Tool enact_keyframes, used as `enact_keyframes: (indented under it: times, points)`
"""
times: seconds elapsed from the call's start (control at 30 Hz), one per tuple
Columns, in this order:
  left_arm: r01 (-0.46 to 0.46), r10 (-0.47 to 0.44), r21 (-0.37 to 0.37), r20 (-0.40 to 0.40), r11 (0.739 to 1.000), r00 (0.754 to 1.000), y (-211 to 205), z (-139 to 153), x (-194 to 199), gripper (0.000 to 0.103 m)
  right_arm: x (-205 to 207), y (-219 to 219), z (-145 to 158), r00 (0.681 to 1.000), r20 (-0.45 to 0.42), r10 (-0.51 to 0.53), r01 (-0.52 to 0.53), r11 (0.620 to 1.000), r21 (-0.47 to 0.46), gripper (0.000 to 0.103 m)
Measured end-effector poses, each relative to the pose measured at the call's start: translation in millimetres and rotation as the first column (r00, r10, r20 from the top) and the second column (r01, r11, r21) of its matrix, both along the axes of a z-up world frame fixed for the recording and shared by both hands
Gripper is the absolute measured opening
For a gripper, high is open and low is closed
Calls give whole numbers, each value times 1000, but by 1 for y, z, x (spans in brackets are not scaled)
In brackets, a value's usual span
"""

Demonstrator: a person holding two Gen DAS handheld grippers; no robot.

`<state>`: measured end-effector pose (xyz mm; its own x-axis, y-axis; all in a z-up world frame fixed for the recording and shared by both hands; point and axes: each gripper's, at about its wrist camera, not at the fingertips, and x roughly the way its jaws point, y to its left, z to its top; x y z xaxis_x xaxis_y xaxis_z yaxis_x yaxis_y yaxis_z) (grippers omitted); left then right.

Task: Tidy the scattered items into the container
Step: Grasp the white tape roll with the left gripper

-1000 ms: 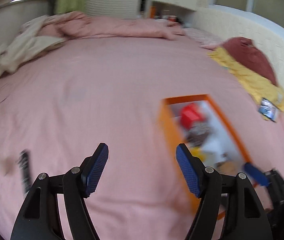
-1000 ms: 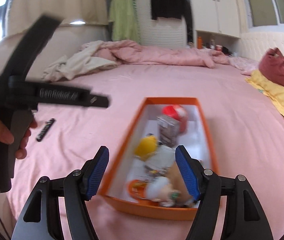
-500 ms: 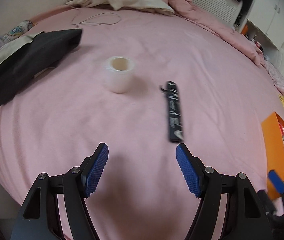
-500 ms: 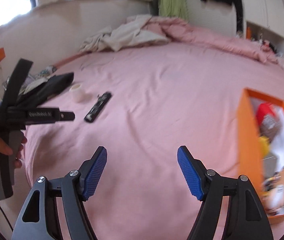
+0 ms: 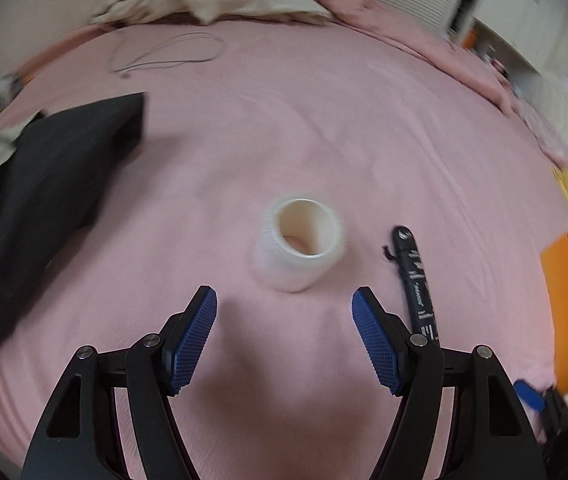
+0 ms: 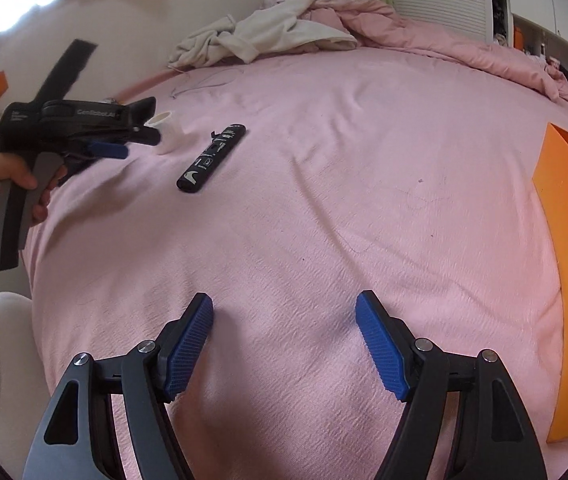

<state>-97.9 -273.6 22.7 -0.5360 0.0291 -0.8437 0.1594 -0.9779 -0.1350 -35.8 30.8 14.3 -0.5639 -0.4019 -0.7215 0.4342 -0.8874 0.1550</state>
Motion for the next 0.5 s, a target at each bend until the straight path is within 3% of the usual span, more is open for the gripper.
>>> enact_keyframes:
  times: [0.07,0.2,0.27,0.37,0.5]
  points:
    - [12,-13,-50,-14,999,1000,6,-4,-7,71,-1,-2,0,1000,-4,0,0,1000,8,74]
    - [33,-34,-74,-20,997,999,6,-11,-20,71,-1,-3,0,1000,-2,-1,1,1000,4,74]
    - [38,-41,-84,-40,996,998,5,-12,-22,47,-1,-3,-1,1000,-2,0,0,1000,4,74]
    - [14,-16,-38,-56,999,998,-3,-12,-22,46,-1,-3,-1,1000,-2,0,0,1000,4,74]
    - [13,-16,-62,-48,998,999,-4,-10,-9,46,-2,-3,-1,1000,-1,0,0,1000,1,74]
